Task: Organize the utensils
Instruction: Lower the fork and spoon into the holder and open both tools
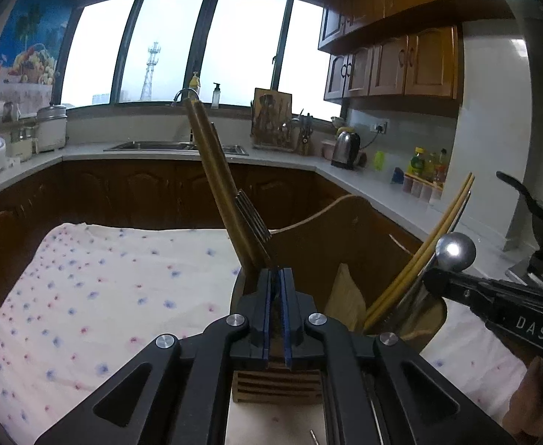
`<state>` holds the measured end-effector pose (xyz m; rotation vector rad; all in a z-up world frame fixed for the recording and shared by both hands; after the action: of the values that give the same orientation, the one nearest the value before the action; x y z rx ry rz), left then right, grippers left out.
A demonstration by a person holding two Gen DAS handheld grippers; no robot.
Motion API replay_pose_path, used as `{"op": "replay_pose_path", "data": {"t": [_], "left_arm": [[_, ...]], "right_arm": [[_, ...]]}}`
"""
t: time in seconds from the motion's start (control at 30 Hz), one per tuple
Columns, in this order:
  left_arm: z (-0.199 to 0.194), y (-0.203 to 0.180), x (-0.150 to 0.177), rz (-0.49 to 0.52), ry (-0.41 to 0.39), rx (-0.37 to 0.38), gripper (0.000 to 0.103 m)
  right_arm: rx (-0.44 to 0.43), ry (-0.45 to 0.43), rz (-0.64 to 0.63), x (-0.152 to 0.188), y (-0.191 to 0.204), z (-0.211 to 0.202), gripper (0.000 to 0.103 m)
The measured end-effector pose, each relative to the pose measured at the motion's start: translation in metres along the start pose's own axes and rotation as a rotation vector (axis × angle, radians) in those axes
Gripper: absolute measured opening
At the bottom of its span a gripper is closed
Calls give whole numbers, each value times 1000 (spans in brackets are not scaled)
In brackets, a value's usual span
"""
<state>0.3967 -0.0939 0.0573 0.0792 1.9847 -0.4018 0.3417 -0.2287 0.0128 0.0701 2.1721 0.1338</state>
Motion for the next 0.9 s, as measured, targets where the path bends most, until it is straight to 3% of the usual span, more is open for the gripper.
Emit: {"op": "replay_pose_path", "data": {"t": [0.5, 0.67, 0.77, 0.83, 0.9], "left_arm": [[7, 9, -15, -28, 35, 5, 4], [8, 7, -14, -25, 40, -2, 4], [6, 4, -8, -22, 44, -7, 9], [4, 3, -6, -20, 43, -11, 21], [0, 2, -8, -20, 34, -13, 25]], "right_arm": [[-1, -2, 6, -1, -2, 0, 3], [2, -8, 12, -1, -1, -3, 8], [3, -10, 17, 0, -1, -5, 8], [8, -8, 19, 1, -2, -7, 8], [10, -9, 24, 1, -4, -9, 16]]}}
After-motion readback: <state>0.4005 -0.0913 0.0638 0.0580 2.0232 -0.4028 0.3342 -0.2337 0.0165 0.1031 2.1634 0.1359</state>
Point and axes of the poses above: each gripper's, at about its wrist camera, not at the fingertips, and z roughly the way its jaws point, y to its left, x to its underside, the point moved 6 cm from there along z, roughly the way its jaws point, and after that the axes turned 6 degrees about -z, right-handed, at the moved point
